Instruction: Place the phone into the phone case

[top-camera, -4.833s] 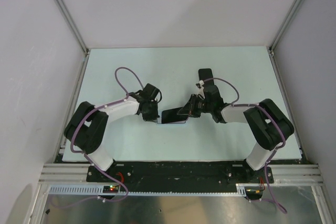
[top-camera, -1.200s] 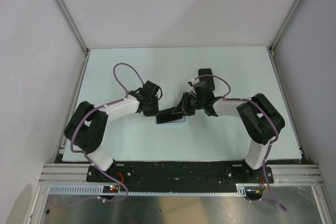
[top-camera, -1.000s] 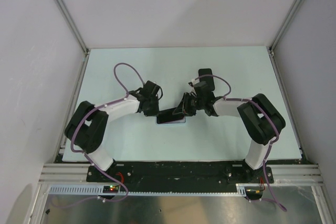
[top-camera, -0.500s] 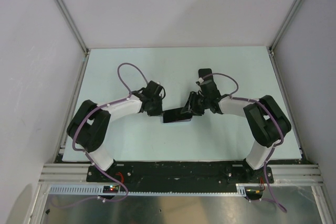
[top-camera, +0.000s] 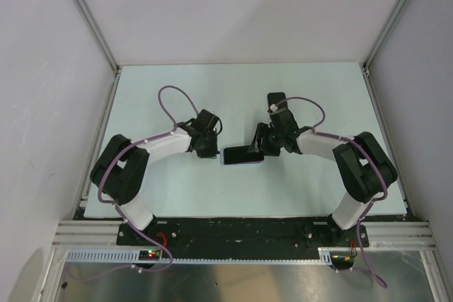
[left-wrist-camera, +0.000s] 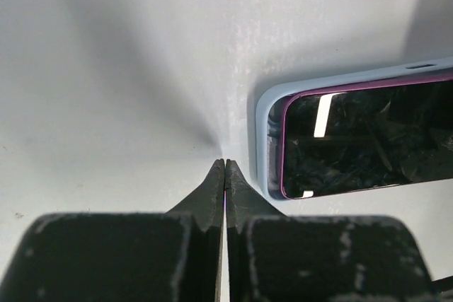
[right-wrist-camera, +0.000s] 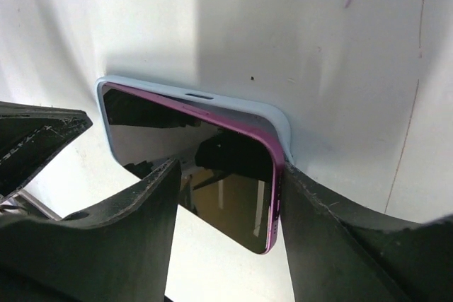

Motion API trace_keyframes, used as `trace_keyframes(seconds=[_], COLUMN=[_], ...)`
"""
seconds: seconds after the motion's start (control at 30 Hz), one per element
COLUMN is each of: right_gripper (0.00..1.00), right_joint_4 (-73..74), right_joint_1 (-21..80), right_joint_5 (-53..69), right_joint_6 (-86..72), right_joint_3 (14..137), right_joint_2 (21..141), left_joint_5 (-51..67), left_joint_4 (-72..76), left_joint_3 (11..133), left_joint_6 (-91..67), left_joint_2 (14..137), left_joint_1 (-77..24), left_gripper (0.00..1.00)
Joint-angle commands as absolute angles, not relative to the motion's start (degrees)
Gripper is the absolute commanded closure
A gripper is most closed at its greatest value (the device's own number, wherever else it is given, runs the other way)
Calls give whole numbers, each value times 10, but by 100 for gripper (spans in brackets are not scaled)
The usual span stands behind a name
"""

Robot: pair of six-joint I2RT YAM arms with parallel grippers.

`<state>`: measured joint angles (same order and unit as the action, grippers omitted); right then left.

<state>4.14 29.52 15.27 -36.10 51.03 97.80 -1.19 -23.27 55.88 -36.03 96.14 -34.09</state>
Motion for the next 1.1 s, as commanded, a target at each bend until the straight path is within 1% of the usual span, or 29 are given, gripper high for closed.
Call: trace_keyframes(seconds=[0.0,0.17,0.4,0.8,1.07], right_gripper=[37,29,23,22,21], right_joint_4=[90,115,139,164,191], right_joint_1=[296,296,305,295,289], right_joint_5=[87,67,52,41,15], right_joint_6=[-329,-316,-307,-307,-293], right_joint_3=[522,534,546,558,553], right_joint_2=[955,933,919,877,870], left_joint_5=[-16,-12,-5,8,21], left_joint_4=[-231,-232,-232,-230,-224], left_joint_3=[579,580,591,602,619], left_joint_6=[-358,-359,-362,-370,-375], left_joint_2=[957,957,965,972,989], left_joint_1=[-340,-340,-347,-359,-370], left_gripper=[100,100,100,100,100])
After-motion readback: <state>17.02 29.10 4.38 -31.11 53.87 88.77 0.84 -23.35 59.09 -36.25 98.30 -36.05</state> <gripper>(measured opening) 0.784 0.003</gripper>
